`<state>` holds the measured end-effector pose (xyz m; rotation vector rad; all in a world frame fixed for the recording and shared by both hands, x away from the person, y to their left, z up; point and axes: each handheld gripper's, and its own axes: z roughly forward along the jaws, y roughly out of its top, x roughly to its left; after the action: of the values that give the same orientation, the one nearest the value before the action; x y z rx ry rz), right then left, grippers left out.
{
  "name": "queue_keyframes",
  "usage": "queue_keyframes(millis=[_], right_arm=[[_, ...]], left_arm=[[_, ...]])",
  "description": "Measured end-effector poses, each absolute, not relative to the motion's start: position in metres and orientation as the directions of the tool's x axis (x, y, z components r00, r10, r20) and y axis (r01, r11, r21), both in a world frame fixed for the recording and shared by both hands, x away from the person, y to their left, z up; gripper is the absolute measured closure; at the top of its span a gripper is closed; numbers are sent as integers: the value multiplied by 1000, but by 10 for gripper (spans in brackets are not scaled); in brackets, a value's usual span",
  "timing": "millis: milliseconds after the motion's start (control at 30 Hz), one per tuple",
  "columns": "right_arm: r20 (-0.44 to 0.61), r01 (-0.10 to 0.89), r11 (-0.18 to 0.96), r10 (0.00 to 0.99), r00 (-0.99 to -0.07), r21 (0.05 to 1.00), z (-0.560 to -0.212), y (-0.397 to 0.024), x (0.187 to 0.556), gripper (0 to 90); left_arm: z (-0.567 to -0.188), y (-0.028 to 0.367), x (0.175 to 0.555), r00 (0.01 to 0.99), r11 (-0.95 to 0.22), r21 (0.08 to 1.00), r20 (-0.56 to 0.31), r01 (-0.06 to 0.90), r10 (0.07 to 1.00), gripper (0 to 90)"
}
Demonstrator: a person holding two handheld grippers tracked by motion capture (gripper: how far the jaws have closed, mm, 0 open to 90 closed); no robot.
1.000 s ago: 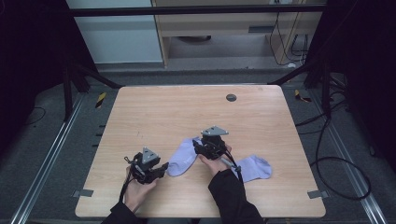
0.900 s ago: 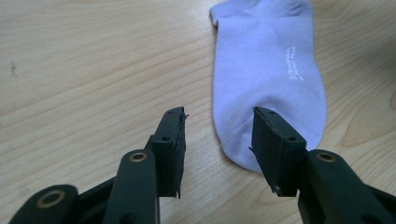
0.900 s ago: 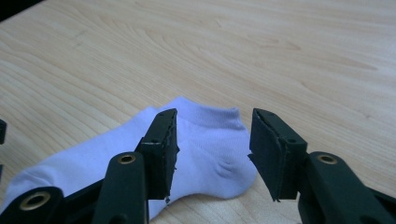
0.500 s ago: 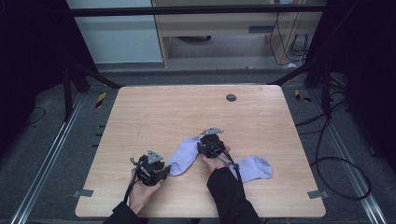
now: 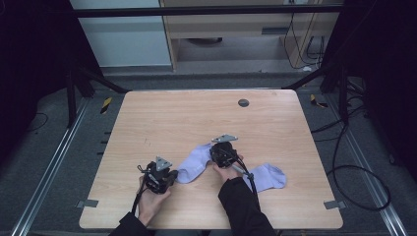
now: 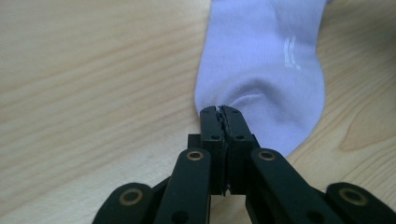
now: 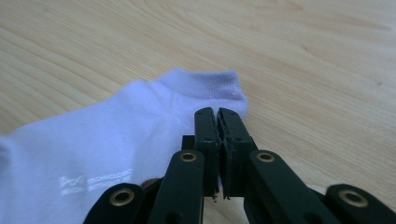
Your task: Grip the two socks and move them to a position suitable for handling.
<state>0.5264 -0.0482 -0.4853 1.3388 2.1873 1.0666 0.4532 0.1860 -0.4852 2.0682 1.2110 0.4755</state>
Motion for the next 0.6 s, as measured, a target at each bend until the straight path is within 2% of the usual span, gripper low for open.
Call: queue_keyframes(millis=[267, 467, 600], right_arm=[[86, 559, 260, 852, -516, 787, -467, -54, 497, 871], [126, 584, 260, 834, -537, 769, -478, -50, 474, 867], [147, 603, 266, 824, -547, 752, -489, -43, 464, 850]], left_arm=[[-473, 210, 460, 467, -313, 729, -12, 610, 884, 889], [-478, 214, 466, 461, -371, 688, 58, 624, 885, 888], [-479, 218, 466, 459, -382, 679, 75, 627, 885, 885]])
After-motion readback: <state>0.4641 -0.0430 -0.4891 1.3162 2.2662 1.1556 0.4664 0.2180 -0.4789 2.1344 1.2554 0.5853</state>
